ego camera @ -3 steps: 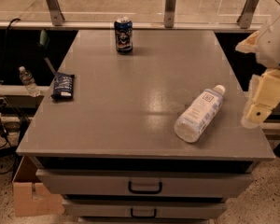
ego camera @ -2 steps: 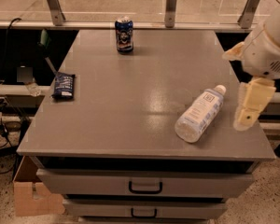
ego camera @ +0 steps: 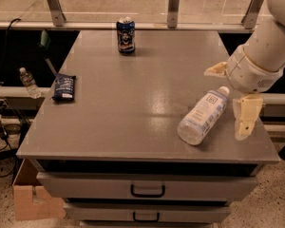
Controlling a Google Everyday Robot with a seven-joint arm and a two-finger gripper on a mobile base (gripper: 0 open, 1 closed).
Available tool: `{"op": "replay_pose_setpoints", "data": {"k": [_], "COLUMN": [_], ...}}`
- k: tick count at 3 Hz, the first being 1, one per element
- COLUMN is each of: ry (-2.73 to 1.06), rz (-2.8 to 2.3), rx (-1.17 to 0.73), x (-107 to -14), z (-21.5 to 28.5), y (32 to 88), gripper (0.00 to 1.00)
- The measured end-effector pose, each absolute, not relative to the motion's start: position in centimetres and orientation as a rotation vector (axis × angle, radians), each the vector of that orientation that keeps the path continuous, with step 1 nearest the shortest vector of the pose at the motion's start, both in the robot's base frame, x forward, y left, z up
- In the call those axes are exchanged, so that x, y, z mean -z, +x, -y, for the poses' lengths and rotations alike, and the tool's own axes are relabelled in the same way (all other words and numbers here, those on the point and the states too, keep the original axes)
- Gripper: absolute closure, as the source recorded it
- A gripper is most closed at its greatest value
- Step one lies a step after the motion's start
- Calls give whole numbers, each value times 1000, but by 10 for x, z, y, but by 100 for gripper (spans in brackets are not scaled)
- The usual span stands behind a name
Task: Move blue plastic bottle near rxbar blueberry
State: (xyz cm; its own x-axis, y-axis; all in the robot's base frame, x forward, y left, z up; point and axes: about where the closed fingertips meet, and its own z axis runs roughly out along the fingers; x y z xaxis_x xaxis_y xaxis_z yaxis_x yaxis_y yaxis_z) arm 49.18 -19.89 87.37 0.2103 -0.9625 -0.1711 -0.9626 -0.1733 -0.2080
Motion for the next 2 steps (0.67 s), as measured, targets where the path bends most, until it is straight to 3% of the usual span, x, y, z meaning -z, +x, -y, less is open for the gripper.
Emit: {"op": "replay_pose_setpoints", "data": {"k": [1, 2], "ry": [-2365, -2495], "rz": [-1686, -1560], "rx": [7, 9], "x": [-853, -837], "z": [195, 185], "y": [491, 486], "gripper": [0, 16]}}
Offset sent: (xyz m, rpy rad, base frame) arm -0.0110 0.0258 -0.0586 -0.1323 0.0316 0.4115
